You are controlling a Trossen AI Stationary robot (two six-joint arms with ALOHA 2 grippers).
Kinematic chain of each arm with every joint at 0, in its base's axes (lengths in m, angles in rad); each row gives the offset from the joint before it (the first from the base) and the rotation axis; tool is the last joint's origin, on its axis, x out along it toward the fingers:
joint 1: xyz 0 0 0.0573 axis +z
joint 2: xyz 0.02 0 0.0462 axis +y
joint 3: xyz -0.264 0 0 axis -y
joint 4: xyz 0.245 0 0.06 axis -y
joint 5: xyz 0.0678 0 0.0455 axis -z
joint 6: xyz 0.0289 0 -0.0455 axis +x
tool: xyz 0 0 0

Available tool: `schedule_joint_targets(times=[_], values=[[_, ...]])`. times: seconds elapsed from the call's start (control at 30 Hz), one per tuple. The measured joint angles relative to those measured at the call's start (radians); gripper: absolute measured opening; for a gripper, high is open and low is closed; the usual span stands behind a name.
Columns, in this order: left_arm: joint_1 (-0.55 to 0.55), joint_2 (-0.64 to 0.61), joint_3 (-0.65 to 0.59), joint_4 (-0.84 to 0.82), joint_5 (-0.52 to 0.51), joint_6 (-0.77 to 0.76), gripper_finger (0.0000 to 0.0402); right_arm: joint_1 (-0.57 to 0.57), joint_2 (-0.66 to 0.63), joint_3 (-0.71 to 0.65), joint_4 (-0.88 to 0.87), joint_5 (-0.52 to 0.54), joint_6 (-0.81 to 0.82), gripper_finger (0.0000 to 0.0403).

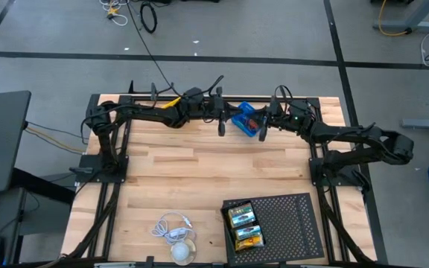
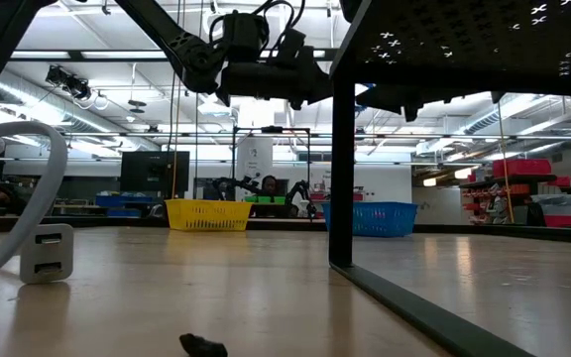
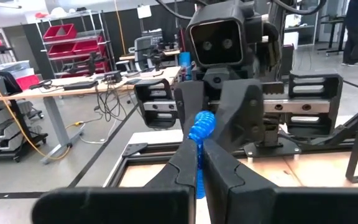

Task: Pick & Place Office Desk Supplies
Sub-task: Put the blue spring keychain into the blue basket

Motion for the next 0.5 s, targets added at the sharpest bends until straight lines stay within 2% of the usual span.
schedule_joint_targets(times=[0.3, 0.5], values=[[0.000, 0.000, 0.000, 0.000, 0.039, -0.010, 0.0009, -0.035, 0.000, 0.000, -0.045, 0.042, -0.020, 0.0018], [0.000, 0.000, 0.000, -0.005, 0.040, -0.026, 0.0063, -0.086, 0.000, 0.000, -0.074, 0.042, -0.016, 0.0017]])
